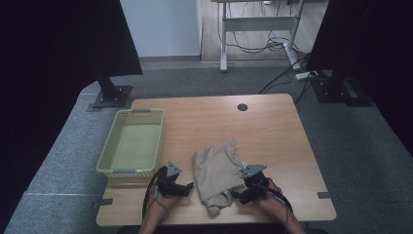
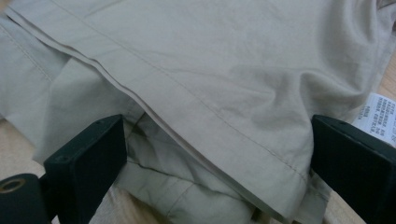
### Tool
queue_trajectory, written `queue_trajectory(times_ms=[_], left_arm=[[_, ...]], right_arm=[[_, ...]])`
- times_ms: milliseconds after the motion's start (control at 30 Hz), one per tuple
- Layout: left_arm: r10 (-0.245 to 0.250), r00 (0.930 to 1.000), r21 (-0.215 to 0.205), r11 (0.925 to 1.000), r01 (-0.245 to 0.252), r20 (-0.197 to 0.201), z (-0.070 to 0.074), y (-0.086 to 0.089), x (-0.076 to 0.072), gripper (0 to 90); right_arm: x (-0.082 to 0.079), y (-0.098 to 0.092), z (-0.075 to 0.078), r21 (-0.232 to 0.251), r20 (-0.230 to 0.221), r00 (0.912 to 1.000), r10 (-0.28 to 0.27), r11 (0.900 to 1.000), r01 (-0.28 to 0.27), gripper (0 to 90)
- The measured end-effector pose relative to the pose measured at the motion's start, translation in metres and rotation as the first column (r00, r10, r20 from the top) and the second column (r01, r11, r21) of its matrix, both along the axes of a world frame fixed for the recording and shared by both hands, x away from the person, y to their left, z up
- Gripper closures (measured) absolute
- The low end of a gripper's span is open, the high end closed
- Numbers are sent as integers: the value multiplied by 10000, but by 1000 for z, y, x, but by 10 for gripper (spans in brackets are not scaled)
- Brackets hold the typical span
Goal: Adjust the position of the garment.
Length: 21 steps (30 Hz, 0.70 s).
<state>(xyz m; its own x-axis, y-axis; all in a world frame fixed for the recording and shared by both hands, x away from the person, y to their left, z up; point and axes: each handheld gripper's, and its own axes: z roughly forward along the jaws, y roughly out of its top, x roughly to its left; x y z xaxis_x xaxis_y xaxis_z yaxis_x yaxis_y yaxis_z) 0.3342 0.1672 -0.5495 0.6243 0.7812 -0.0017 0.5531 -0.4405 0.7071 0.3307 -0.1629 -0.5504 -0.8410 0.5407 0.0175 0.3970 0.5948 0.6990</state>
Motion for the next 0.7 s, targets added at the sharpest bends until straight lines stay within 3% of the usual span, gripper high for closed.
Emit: queue_trajectory(times_ms=[333,700], left_arm=[[50,10000,39,10000,-50,-41,0,0,0,42],[-60,9999,125,9999,61,-139,-1,0,0,0]], right_arm=[[8,5,-2,37,60,9942,-1069,9943,1069,50],[29,0,-2,13,51,9785,-2062,9785,2062,50]])
